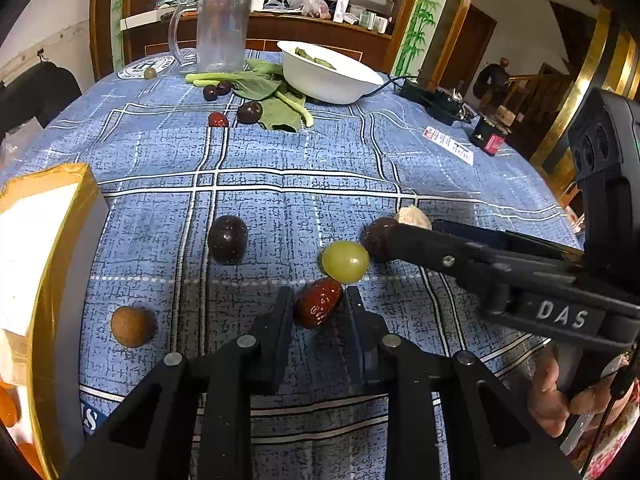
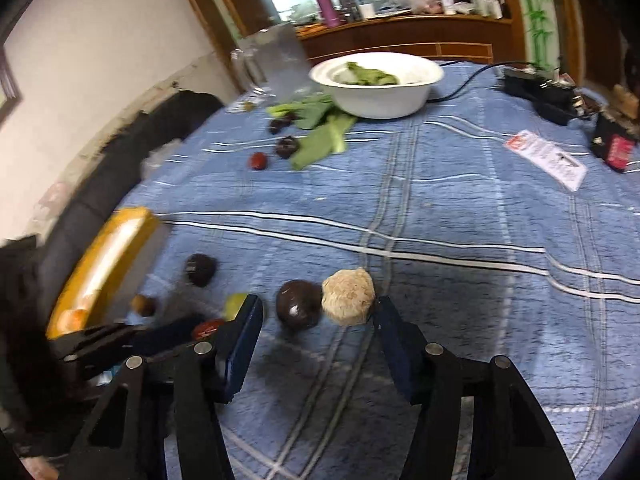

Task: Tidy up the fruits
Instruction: 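Move back to the loose fruit and grasp a red date with the left tool, then grasp the cream round chunk with the right tool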

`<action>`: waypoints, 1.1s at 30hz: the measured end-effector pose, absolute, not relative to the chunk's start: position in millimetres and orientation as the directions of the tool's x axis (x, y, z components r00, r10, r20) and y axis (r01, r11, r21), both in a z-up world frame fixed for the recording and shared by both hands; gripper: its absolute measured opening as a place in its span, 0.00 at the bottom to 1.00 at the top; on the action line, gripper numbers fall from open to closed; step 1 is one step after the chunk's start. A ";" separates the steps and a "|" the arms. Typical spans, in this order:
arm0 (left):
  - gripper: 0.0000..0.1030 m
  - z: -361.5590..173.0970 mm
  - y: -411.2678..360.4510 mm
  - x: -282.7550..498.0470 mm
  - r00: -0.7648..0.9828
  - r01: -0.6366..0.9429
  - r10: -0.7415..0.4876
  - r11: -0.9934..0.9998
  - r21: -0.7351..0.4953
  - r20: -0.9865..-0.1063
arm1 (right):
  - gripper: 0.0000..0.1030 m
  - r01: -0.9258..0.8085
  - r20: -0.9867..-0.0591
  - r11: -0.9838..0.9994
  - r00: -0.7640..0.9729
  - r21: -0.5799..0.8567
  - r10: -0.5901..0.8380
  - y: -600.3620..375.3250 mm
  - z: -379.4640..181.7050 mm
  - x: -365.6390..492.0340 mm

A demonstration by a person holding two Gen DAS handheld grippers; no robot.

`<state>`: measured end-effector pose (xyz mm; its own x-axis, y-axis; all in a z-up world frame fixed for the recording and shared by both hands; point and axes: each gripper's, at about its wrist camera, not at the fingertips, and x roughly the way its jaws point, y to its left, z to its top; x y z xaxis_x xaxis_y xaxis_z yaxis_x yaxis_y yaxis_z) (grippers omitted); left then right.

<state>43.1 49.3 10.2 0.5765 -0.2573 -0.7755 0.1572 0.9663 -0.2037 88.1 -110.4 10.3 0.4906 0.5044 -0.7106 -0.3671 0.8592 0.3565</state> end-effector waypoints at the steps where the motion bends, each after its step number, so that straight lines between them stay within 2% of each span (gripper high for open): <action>1: 0.23 9.8 51.3 43.2 0.576 0.158 -0.268 0.964 -0.216 -0.772 | 0.60 -0.364 -0.712 0.865 0.498 0.346 0.494 -110.6 10.6 86.8; 4: 0.23 9.5 55.0 44.0 0.574 0.157 -0.286 0.958 -0.240 -0.767 | 0.60 -0.317 -0.753 0.925 0.550 0.211 0.360 -107.9 9.8 86.0; 12: 0.22 8.2 44.9 46.2 0.588 0.162 -0.252 0.968 -0.193 -0.769 | 0.58 -0.357 -0.750 0.918 0.557 0.173 0.357 -91.7 11.8 82.0; 15: 0.20 8.9 42.3 44.1 0.589 0.174 -0.249 0.968 -0.180 -0.769 | 0.57 -0.387 -0.750 0.899 0.528 0.205 0.398 -89.5 10.2 82.2; 19: 0.20 12.8 50.3 42.0 0.605 0.157 -0.256 0.967 -0.203 -0.754 | 0.57 -0.401 -0.726 0.854 0.470 0.330 0.501 -101.4 8.6 85.2; 23: 0.20 15.7 59.9 41.6 0.611 0.131 -0.268 0.962 -0.238 -0.745 | 0.56 -0.338 -0.762 0.911 0.519 0.234 0.388 -109.4 6.9 87.1; 29: 0.20 12.5 61.8 45.4 0.591 0.117 -0.285 0.956 -0.269 -0.755 | 0.54 -0.352 -0.774 0.932 0.564 0.091 0.289 -91.1 9.0 81.2; 32: 0.20 10.6 59.2 46.8 0.583 0.121 -0.291 0.954 -0.273 -0.759 | 0.53 -0.330 -0.778 0.940 0.566 0.089 0.272 -91.1 7.8 87.0; 33: 0.20 9.9 58.3 46.9 0.579 0.124 -0.293 0.954 -0.273 -0.761 | 0.50 -0.324 -0.780 0.943 0.568 0.081 0.263 -89.8 8.0 88.5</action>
